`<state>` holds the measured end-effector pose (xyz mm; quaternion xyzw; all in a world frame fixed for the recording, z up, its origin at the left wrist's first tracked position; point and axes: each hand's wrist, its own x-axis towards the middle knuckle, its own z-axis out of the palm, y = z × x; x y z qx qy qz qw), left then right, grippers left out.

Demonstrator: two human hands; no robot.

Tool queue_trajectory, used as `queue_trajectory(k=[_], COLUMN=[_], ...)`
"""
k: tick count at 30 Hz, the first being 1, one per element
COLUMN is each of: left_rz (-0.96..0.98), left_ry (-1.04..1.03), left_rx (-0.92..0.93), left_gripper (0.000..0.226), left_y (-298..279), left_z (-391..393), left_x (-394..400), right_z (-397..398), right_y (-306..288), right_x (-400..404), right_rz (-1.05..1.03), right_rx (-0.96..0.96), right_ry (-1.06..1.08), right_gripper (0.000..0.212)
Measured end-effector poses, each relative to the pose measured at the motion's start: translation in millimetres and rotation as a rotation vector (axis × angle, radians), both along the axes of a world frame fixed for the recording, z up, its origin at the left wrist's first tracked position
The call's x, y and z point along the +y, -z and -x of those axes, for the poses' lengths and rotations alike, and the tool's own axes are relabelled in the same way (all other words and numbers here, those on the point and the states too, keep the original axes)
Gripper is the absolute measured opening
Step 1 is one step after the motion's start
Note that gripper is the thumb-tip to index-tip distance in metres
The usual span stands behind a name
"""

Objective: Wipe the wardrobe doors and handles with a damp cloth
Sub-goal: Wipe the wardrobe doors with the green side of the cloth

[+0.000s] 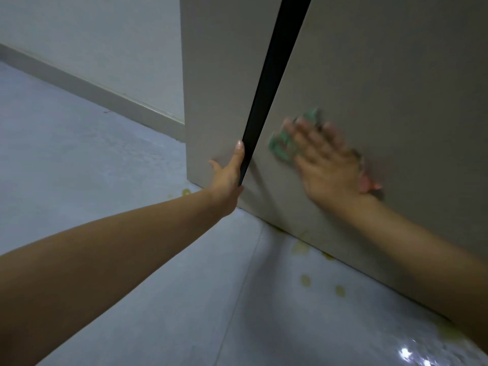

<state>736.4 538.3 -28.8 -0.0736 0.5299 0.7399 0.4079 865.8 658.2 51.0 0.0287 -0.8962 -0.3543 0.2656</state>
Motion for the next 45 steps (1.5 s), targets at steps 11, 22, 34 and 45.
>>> queue_trajectory(k=[11,22,34,45], left_rz=[0.056,0.138,0.127,0.146], left_ry=[-0.013,0.143,0.202,0.111], left_rx=[0.036,0.157,-0.01,0.039], left_gripper=[0.12,0.13,0.128,0.118], left_y=[-8,-20,-21,-15], left_z=[-13,-52,-59,-70], left_x=[8,16,24,31], right_z=[-2,-44,-106,-96], right_y=[14,-10,3,59], right_x=[10,33,50,55], right_rz=[-0.153,-0.125,-0.079,-0.059], right_rx=[-0.221,0.116,0.019,-0.385], right_ry=[-0.088,-0.054,0.018,-0.114], right_gripper=[0.06,0.052,0.052,0.052])
